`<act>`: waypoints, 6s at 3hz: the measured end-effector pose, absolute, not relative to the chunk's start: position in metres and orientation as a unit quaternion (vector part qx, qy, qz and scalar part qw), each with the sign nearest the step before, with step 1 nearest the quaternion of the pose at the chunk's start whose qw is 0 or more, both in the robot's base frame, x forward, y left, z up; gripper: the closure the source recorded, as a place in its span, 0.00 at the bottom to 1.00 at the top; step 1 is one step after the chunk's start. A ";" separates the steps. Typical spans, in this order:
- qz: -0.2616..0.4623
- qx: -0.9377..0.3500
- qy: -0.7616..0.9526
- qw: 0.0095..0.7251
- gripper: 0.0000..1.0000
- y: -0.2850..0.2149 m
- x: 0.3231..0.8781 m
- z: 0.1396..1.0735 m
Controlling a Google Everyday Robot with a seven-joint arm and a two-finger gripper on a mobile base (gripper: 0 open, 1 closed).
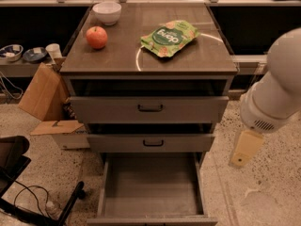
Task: Close bottom drawer
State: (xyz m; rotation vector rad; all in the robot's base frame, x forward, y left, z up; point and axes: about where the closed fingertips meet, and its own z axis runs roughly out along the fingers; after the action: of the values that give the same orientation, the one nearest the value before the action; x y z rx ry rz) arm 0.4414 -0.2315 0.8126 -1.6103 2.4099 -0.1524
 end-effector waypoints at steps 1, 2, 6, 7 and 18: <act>-0.096 -0.548 0.824 0.107 0.00 -0.236 0.445 0.752; -0.138 -0.547 0.819 0.106 0.00 -0.238 0.449 0.694; -0.103 -0.549 0.829 0.032 0.00 -0.256 0.380 0.500; -0.072 -0.540 0.838 0.002 0.13 -0.260 0.340 0.423; -0.045 -0.560 0.791 0.245 1.00 -0.199 0.397 0.126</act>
Offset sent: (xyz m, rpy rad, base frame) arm 0.0165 -0.0095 -0.1955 -0.2421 -0.1474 -0.0644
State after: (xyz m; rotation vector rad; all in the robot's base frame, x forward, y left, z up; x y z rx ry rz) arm 0.3972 -0.1995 0.1258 -1.5280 2.1583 -0.1230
